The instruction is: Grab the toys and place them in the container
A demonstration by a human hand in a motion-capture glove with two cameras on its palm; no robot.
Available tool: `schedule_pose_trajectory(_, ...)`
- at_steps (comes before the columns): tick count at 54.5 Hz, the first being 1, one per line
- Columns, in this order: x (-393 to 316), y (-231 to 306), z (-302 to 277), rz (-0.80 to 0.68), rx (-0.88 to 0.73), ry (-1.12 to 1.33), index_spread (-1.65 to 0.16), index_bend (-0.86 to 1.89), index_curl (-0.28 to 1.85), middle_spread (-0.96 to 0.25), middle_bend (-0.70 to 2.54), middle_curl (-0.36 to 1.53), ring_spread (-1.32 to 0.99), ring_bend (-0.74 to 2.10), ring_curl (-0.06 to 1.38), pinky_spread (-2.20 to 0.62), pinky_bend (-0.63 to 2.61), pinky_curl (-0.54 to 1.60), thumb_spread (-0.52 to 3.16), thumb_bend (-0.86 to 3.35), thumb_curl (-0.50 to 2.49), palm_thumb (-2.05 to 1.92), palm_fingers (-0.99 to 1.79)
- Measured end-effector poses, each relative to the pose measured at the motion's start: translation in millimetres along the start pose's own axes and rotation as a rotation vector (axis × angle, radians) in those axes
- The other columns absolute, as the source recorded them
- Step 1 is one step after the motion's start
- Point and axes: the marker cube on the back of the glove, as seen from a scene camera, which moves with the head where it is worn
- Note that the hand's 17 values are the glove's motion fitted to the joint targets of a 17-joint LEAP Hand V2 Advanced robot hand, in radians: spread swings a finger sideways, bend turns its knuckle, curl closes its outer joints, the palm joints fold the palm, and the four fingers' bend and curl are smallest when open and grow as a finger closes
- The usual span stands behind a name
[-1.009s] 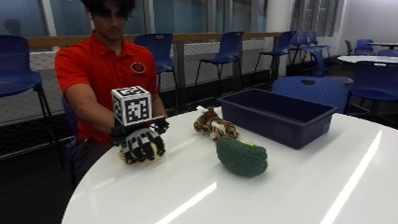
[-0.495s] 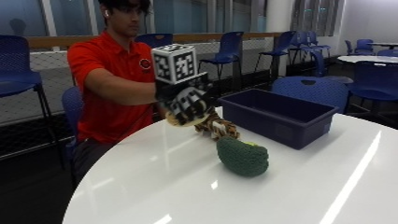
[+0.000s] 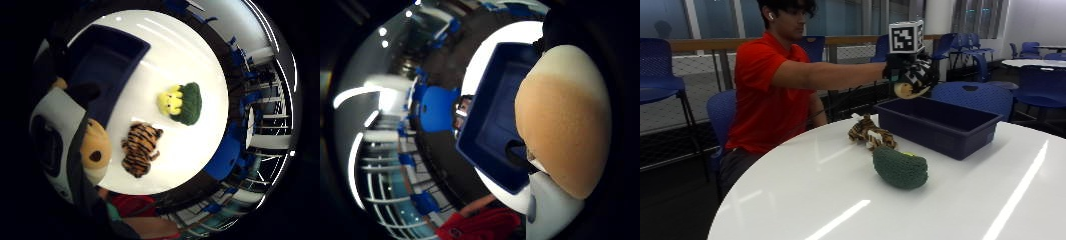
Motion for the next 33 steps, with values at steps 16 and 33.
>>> schedule_pose_trajectory(16, -66.9, -21.6, 28.3, -0.130, -0.038, 0.035, -0.47, 0.26, 0.83, -0.53, 0.58, 0.86, -0.57, 1.04, 0.63, -0.41, 1.16, 0.51, 0.51, 0.08, 0.94, 0.69, 0.77)
schedule_pose_trajectory(33, -19.5, 9.6, 35.1, -0.112, -0.143, 0.017, -0.36, 0.05, 0.57, -0.19, 0.14, 0.63, -0.17, 0.29, 0.40, -0.04, 0.93, 0.40, 1.00, -0.09, 0.59, -0.05, -0.37)
